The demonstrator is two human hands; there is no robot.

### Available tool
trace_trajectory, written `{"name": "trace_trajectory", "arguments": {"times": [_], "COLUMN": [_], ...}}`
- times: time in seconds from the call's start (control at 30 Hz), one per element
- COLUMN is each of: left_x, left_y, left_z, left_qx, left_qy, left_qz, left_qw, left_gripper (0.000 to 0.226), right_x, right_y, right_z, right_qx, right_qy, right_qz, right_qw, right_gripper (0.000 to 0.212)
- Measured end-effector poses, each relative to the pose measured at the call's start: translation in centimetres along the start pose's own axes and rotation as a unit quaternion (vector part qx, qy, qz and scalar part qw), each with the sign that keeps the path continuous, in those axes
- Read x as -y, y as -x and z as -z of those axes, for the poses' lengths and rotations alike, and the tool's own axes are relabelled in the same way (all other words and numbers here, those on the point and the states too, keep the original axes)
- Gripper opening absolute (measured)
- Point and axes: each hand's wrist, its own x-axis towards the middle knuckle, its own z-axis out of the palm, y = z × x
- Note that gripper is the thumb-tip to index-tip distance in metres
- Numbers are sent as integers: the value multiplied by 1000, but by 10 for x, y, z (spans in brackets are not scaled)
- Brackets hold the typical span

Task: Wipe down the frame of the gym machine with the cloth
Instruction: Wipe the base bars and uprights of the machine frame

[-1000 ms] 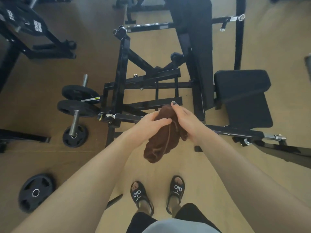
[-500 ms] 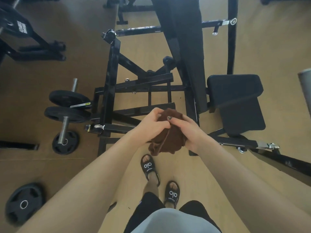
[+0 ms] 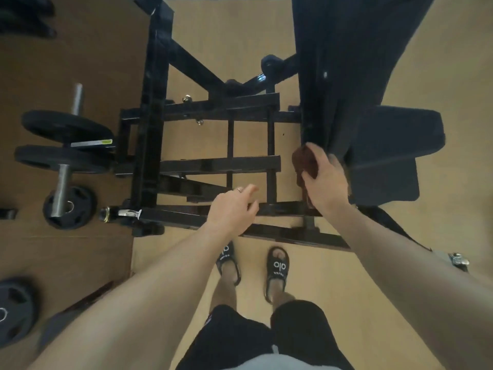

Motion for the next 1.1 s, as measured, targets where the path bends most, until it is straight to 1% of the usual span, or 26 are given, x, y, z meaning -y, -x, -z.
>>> {"name": "trace_trajectory", "arguments": {"times": [0.03, 0.1, 0.2, 0.27, 0.37, 0.47, 0.6, 0.73, 0.83, 0.87, 0.93, 1.0, 1.1], "left_x": [4, 11, 17, 17, 18, 16, 14, 11, 10, 10, 10, 11, 12], "left_y": [-3, -7, -7, -8, -10, -9, -6, -5, -5, -5, -7, -7, -8], "left_z": [-9, -25, -39, -43, -42, -41, -39, -39, -40, -40, -40, -41, -43], "left_qx": [-15, -43, -67, -79, -95, -107, -116, -118, -113, -111, -107, -103, -102], "left_qy": [-8, -14, -42, -57, -37, -34, -29, -30, -30, -29, -26, -22, -17], "left_qz": [-5, -18, -32, -36, -9, 6, 22, 38, 50, 54, 61, 64, 79], "left_qw": [1000, 999, 996, 995, 995, 994, 993, 992, 992, 992, 992, 992, 992], "left_gripper": [42, 42, 44, 44, 43, 42, 36, 25, 21, 20, 19, 16, 13], "right_x": [-6, -15, -29, -40, -58, -74, -85, -95, -81, -73, -56, -39, -32], "right_y": [-11, -33, -60, -75, -75, -58, -35, -41, -75, -88, -116, -137, -142], "right_z": [-5, -12, -25, -33, -41, -44, -35, -31, -40, -44, -52, -57, -58], "right_qx": [7, 15, 38, 51, 101, 123, 148, 164, 159, 144, 96, 71, 55], "right_qy": [65, 174, 264, 287, 295, 333, 331, 371, 441, 467, 512, 550, 529], "right_qz": [35, 103, 166, 173, 151, 196, 257, 347, 409, 411, 391, 352, 298], "right_qw": [997, 979, 949, 941, 938, 914, 896, 845, 783, 769, 759, 754, 792], "right_gripper": [64, 66, 67, 66, 62, 54, 45, 43, 45, 48, 56, 53, 47]}}
